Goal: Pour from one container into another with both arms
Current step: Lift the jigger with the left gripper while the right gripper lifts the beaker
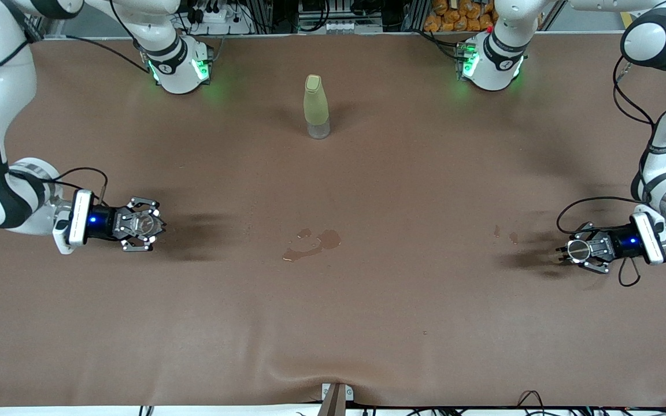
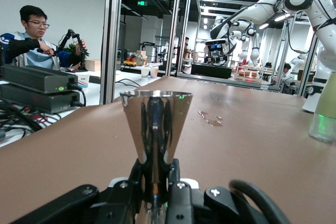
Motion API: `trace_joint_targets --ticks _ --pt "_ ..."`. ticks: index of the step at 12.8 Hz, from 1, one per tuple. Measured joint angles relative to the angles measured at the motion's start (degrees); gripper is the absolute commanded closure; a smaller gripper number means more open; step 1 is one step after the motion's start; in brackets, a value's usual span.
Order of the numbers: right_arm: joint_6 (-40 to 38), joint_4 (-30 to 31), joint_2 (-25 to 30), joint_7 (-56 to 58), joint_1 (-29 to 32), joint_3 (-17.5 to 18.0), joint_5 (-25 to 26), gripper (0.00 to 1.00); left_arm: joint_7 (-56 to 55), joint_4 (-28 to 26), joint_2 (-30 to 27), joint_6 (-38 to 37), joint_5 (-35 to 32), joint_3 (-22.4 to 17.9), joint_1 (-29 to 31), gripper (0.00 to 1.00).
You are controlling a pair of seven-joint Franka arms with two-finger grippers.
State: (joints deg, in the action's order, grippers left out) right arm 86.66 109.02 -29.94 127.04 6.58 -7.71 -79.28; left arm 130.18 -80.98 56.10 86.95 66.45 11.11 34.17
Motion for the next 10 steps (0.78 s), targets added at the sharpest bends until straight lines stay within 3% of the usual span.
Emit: trace_joint_targets --ticks 6,10 --pt "-3.95 5.02 10.19 -11.43 -0.91 0.02 1.08 1.00 2.10 -0.35 -0.83 7.26 1.87 5.12 -4.11 1.00" --pt "-4.99 6.37 13.78 -13.78 -3.09 0.04 0.99 1.00 5.91 -2.55 -0.73 12.13 10.98 6.02 -12.16 1.00"
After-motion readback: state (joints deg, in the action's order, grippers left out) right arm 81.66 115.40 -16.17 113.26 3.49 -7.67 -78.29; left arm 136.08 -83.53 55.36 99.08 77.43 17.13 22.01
